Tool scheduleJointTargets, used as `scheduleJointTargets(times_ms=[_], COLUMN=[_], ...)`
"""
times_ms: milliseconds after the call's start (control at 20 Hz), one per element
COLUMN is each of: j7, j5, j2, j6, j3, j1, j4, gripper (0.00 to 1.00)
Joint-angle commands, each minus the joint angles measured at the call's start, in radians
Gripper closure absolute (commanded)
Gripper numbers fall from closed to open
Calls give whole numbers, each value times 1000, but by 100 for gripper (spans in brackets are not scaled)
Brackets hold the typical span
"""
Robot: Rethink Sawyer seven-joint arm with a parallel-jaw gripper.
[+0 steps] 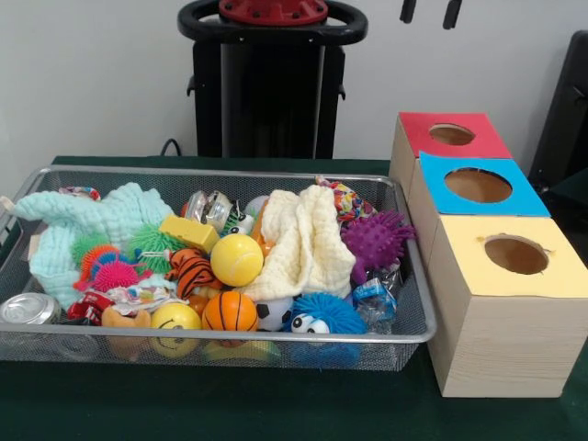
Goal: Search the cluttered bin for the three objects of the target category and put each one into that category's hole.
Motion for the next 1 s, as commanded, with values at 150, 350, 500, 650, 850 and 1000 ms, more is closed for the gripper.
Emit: scheduleJointTargets(times_ms=[150,350,500,650,850,1000], j7=[211,189,141,75,-49,-110], j5=[-22,-18,-9,-7,2,-16], j2=[44,43,37,31,21,23], j6=[101,93,74,49,-8,-86], j3=[-50,-48,-31,-2,66,115], j1=[-24,-37,-71,-125,-240,-340], j4=[-55,-51,-35,-21,10,25], gripper=[0,0,0,0,0,0])
